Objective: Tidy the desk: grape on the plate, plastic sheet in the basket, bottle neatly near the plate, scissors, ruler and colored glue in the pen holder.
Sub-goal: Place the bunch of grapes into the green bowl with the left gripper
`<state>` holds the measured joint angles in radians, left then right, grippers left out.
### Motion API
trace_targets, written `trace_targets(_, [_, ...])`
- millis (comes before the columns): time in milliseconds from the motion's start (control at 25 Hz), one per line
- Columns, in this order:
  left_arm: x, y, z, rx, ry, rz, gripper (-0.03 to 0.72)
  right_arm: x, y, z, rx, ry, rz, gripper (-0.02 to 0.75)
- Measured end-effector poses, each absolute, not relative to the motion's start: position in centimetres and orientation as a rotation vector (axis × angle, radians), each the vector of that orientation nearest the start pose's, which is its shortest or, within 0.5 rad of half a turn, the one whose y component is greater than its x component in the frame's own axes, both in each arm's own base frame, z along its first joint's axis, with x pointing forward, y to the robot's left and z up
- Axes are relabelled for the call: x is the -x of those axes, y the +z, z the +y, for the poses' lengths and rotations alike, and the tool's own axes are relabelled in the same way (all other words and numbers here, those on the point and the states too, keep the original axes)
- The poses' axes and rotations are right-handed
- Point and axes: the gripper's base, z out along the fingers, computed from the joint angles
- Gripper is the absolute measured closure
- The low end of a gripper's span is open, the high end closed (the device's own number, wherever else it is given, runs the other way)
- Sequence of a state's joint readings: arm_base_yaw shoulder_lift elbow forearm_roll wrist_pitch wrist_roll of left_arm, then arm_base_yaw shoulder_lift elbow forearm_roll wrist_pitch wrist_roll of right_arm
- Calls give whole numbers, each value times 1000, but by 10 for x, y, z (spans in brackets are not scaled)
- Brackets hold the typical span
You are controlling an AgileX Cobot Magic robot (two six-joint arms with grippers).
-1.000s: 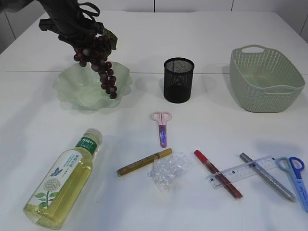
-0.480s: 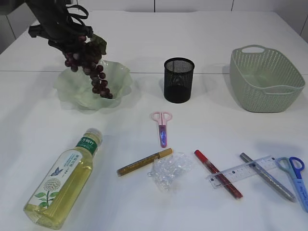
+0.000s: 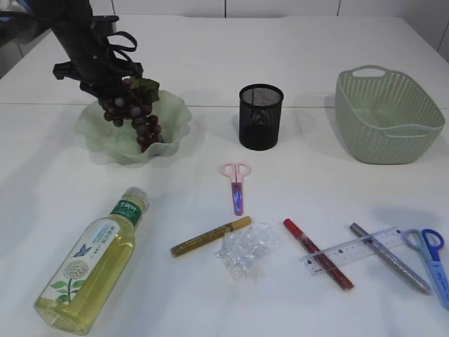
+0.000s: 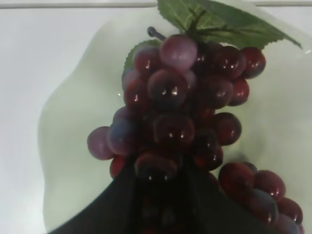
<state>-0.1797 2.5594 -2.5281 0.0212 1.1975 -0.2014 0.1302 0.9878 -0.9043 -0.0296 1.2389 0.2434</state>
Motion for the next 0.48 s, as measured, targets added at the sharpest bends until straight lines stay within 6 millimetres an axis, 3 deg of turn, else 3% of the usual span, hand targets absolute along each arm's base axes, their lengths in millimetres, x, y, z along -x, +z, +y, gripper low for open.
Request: trace_targets(480, [-536, 200, -98, 32, -130, 2711, 473, -156, 317, 18, -152, 47, 2802, 227])
